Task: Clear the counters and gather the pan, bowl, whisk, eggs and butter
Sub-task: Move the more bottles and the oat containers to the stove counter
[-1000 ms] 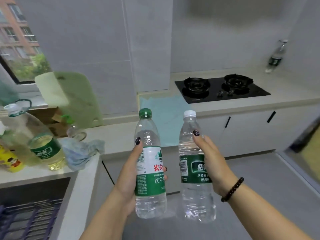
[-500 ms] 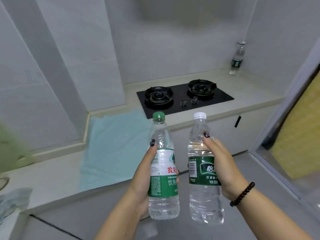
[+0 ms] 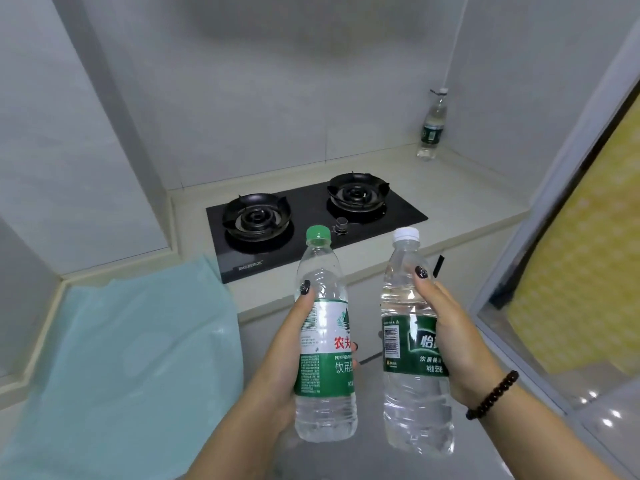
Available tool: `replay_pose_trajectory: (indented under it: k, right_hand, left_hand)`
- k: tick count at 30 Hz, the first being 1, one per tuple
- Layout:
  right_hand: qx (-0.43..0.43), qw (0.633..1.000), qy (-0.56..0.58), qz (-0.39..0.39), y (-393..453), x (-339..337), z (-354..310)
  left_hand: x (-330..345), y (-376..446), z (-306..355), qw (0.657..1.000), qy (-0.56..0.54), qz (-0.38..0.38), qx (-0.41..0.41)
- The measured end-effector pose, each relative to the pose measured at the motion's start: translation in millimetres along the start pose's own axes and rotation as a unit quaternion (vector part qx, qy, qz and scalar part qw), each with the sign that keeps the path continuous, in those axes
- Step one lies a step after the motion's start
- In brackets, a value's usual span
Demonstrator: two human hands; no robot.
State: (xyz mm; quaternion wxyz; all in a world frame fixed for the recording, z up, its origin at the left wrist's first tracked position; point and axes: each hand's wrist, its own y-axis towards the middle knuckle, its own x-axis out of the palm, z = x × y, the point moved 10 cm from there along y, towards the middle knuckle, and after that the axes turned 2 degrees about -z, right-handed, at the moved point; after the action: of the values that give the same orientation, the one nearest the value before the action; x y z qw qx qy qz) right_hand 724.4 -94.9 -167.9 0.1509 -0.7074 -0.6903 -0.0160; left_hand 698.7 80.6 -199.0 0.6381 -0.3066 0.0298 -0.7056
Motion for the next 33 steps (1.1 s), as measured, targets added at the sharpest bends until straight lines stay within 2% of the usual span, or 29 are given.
replay_pose_trajectory:
  k: [9, 15, 23, 33]
  right_hand:
    - [-0.008, 0.999, 0.016, 0.051, 115, -33, -37]
    - [-0.002, 0.996, 0.039, 0.083, 165, -77, -53]
    - [0.005, 0.992, 0.025, 0.126, 235, -177, -72]
    - [-0.011, 0.995, -0.013, 0.101, 351, -303, -151]
  left_hand:
    - [41, 125, 60, 0.998, 0.032, -0.042, -0.016]
    - [78, 193, 69, 0.996, 0.063, -0.057, -0.039]
    - [163, 288, 64, 0.994, 0.073, -0.054, -0.054]
    - [306, 398, 73, 0.998, -0.003, -0.047, -0.038]
